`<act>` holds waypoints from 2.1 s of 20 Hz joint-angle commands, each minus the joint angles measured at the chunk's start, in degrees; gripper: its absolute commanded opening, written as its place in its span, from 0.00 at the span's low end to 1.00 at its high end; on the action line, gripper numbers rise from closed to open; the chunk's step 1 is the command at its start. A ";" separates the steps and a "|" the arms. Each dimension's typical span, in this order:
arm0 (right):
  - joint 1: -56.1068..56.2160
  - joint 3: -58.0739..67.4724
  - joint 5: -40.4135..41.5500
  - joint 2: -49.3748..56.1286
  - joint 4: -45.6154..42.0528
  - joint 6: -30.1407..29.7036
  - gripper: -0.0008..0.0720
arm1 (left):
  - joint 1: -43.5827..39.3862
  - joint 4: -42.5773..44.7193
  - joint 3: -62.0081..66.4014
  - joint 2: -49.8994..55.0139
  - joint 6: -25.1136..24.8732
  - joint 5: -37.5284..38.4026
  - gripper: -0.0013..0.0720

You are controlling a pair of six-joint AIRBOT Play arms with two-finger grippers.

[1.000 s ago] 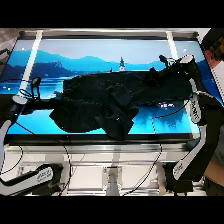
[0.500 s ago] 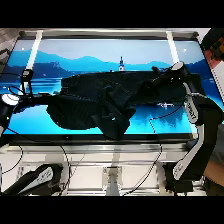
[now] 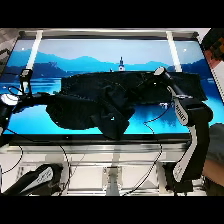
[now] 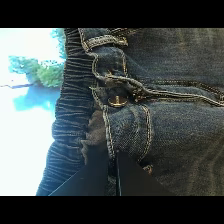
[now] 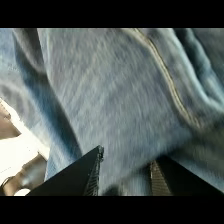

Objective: Fold the clothes and pants, and hang the long-sleeved shirts on hangers.

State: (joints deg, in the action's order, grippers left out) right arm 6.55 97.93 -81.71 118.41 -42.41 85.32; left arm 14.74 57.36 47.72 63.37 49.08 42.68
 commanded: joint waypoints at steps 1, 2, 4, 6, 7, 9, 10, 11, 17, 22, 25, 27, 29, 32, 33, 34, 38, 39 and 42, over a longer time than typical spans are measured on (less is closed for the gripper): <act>2.12 -0.04 5.14 0.52 -0.09 0.04 0.34 | 0.00 0.07 0.04 -0.02 0.00 0.13 0.05; 2.10 0.44 4.72 0.50 -0.11 0.02 0.07 | 0.00 0.07 0.04 -0.02 0.00 0.09 0.05; 1.22 2.64 2.78 0.33 -0.72 0.07 0.03 | 0.09 0.37 0.04 0.04 0.00 -0.57 0.05; -0.44 6.14 1.75 -0.22 -4.22 2.40 0.03 | 0.09 2.56 0.04 0.66 1.53 -2.34 0.05; -1.55 7.96 1.16 -0.44 -6.78 4.00 0.03 | 0.09 4.39 0.02 1.40 4.02 -3.34 0.05; -4.42 10.93 -0.81 -0.70 -12.35 6.88 0.03 | 0.09 7.48 0.02 3.34 8.20 -4.15 0.05; -6.08 11.61 -2.23 -0.90 -14.67 7.48 0.03 | 0.09 8.31 0.04 4.39 8.85 -4.13 0.05; -7.85 11.96 -4.04 -1.05 -16.41 7.65 0.03 | 0.09 8.68 0.02 5.31 8.83 -4.33 0.05; -19.17 11.93 -10.49 -2.97 -23.08 7.65 0.03 | 0.09 8.66 0.04 5.97 16.17 -16.85 0.05; -26.38 11.93 -15.74 -3.43 -29.14 7.65 0.03 | 0.33 11.67 0.04 6.03 16.85 -16.96 0.05; -29.79 11.93 -17.49 -3.41 -33.77 8.41 0.03 | 1.14 11.63 0.04 6.03 20.00 -16.76 0.05; -31.65 11.93 -18.91 -3.41 -34.03 8.76 0.03 | 1.09 11.65 0.04 6.03 19.98 -16.76 0.05; -32.81 11.93 -21.22 -3.39 -35.63 9.01 0.03 | 1.07 11.65 0.04 6.03 20.00 -16.72 0.05; -33.40 11.93 -21.38 -3.39 -35.45 10.36 0.27 | 1.03 11.54 0.04 6.03 20.00 -16.52 0.05; -33.20 11.93 -21.18 -3.39 -34.64 10.45 0.53 | 0.81 11.43 0.04 6.03 19.98 -16.52 0.07; -32.94 11.96 -20.79 -3.39 -33.38 10.45 0.60 | 0.70 11.43 0.04 6.03 19.98 -16.55 0.07; -32.81 12.90 -20.00 -3.39 -28.02 10.45 0.60 | 1.07 12.90 0.04 6.03 19.96 -16.52 0.46; -32.81 14.45 -19.85 -3.39 -27.15 10.45 0.60 | 1.07 14.62 0.04 6.03 19.96 -16.37 0.71; -32.81 22.08 -18.10 -3.43 -23.19 10.45 0.60 | 1.07 20.59 0.04 5.97 19.98 -13.84 0.74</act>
State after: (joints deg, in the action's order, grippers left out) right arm -26.26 114.83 -101.38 115.04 -70.11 95.66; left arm 15.75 72.73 47.75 69.36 69.04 26.96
